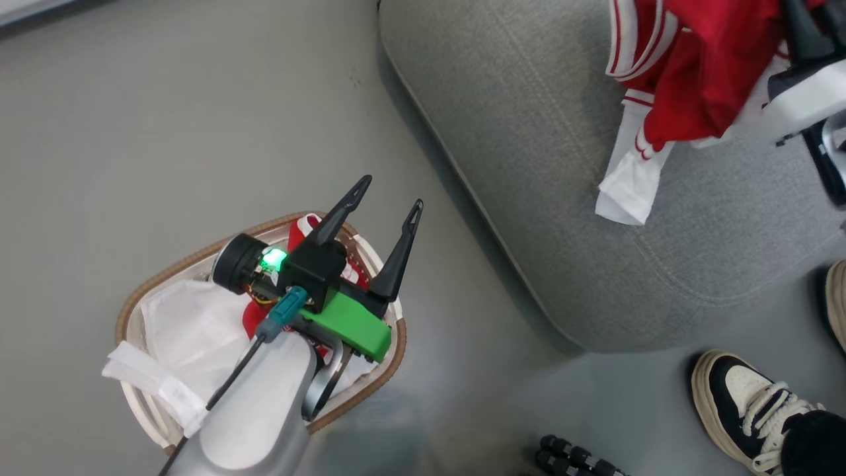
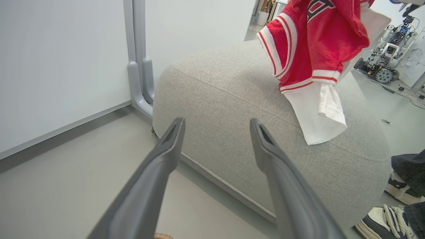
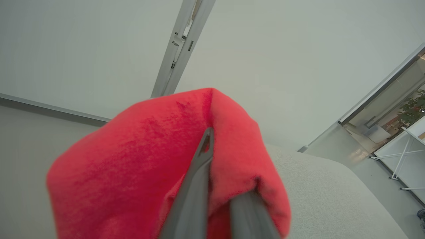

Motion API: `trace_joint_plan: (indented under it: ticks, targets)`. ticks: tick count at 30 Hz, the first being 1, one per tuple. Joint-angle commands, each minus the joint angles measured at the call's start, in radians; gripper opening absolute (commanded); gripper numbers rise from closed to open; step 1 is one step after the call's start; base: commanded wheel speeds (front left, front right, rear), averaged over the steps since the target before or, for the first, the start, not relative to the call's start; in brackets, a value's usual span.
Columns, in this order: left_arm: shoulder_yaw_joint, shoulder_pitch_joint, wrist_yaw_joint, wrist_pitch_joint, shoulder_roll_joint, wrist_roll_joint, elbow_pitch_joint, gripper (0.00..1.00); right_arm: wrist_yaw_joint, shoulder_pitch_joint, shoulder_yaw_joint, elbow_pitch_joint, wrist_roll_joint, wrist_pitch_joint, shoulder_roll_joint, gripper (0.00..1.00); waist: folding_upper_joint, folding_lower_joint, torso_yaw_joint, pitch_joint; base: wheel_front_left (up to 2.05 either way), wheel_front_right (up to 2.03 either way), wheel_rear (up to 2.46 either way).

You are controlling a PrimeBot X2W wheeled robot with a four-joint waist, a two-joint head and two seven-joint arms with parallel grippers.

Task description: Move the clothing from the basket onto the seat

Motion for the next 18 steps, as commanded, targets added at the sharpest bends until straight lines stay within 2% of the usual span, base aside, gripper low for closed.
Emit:
trace_joint_plan:
  ticks: [1,5,11,18]
  targets:
    - [0.007,-0.026,-0.003,-0.001,0.015,0.008,-0.004,1.00,-0.001,-0.046,-0.003,0.025,-0.015,-0.002,-0.013,0.00,-0.0001,0.0000,0.056,0.084,0.00,0.00,0.00]
    - [0.015,-0.050,-0.003,-0.001,0.026,0.019,-0.012,1.00,-0.001,-0.131,-0.040,0.100,-0.034,-0.002,-0.039,0.00,-0.0001,0.0000,0.077,0.139,0.00,0.00,0.00]
    - [0.010,-0.082,-0.003,-0.001,0.043,0.033,-0.020,1.00,-0.001,-0.256,-0.164,0.202,-0.067,-0.002,-0.085,0.00,-0.0001,0.0000,0.106,0.210,0.00,0.00,0.00]
    - [0.012,-0.089,-0.003,-0.001,0.036,0.034,-0.029,1.00,-0.001,-0.281,-0.328,0.320,-0.121,-0.002,-0.105,0.00,-0.0001,0.0000,0.140,0.245,0.00,0.00,0.00]
